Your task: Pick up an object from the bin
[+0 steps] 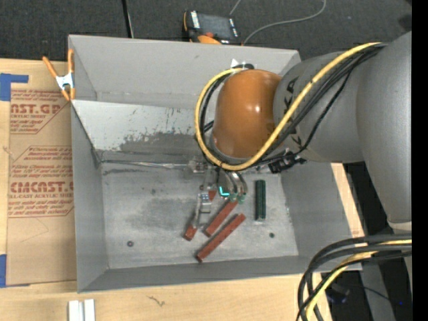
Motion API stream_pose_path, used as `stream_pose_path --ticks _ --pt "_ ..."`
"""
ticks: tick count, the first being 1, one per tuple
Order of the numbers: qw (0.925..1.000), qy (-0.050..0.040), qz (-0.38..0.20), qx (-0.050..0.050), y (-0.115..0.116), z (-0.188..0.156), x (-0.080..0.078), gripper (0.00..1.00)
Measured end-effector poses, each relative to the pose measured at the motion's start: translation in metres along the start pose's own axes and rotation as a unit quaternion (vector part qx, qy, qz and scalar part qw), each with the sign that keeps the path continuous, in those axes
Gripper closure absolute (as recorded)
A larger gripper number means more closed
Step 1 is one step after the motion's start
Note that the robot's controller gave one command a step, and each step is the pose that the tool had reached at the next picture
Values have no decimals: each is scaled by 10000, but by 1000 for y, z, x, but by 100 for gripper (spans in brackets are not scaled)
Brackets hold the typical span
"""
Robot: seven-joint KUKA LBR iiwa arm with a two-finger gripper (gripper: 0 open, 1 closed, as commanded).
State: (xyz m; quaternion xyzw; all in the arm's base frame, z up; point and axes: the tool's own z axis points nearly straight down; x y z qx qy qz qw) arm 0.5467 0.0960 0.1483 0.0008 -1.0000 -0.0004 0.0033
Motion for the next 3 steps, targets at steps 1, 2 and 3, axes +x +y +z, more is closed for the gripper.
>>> stream_pose_path --ticks 1,2,3 --pt "9881 -34 -1535 13 -83 77 22 0" --pt "9881 -107 -1535 6 -81 72 17 100" --pt "9845 -80 -1755 14 -72 -75 23 100"
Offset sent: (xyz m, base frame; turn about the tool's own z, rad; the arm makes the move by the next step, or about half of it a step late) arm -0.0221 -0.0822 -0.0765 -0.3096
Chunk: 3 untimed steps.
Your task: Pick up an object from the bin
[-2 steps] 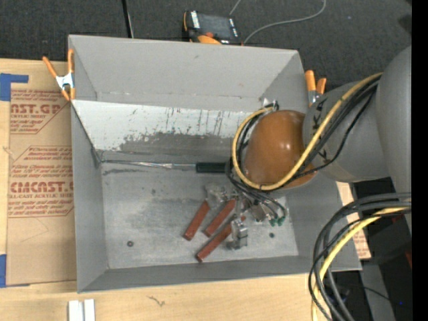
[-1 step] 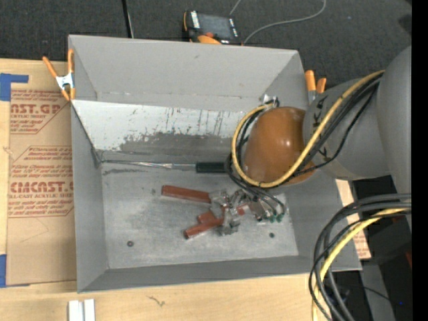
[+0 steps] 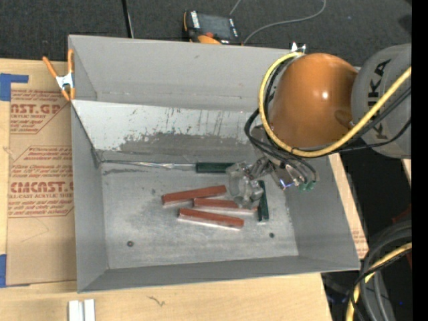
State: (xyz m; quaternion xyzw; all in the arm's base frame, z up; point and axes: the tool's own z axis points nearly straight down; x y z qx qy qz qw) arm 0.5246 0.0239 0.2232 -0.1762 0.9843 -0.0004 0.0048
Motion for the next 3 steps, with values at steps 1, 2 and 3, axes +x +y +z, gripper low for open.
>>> stream_pose_path --ticks 1,2,3 --pt "10000 34 1 -16 0 4 1 0" --pt "9966 15 -818 -26 -19 155 -17 0" --pt "9647 24 -2632 -11 -78 143 -28 0"
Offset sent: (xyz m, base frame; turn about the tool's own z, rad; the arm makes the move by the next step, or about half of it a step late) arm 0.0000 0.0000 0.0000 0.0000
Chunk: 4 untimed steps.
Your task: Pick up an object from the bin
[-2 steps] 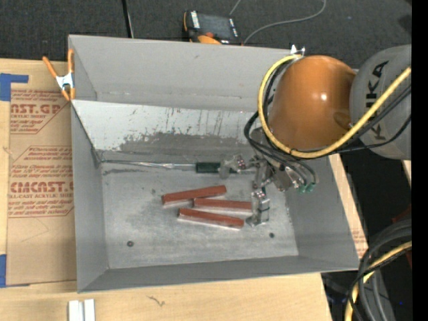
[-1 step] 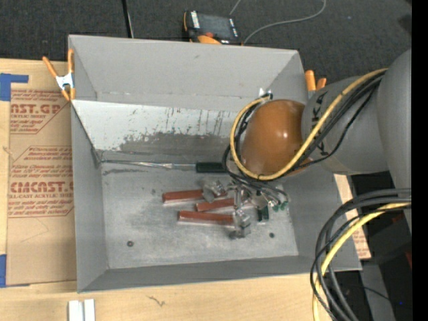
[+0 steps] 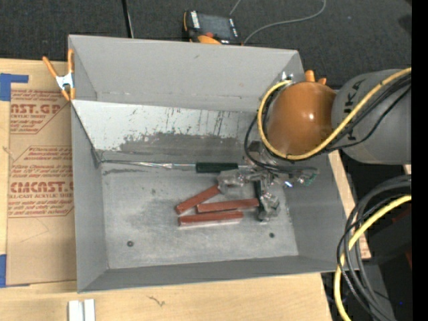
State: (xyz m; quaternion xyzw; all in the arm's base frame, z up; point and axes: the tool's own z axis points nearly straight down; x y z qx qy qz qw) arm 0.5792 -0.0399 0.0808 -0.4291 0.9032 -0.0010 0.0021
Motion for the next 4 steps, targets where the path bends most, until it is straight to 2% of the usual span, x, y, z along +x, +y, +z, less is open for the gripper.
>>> stream_pose_path --ticks 1,2,3,4 --pt "10000 -6 -4 -18 2 0 -2 100" --pt "9999 -10 -141 25 -18 -119 41 100" --pt "9995 -20 -298 30 -7 -268 47 100" --pt "9993 4 -367 -33 23 -243 46 100"
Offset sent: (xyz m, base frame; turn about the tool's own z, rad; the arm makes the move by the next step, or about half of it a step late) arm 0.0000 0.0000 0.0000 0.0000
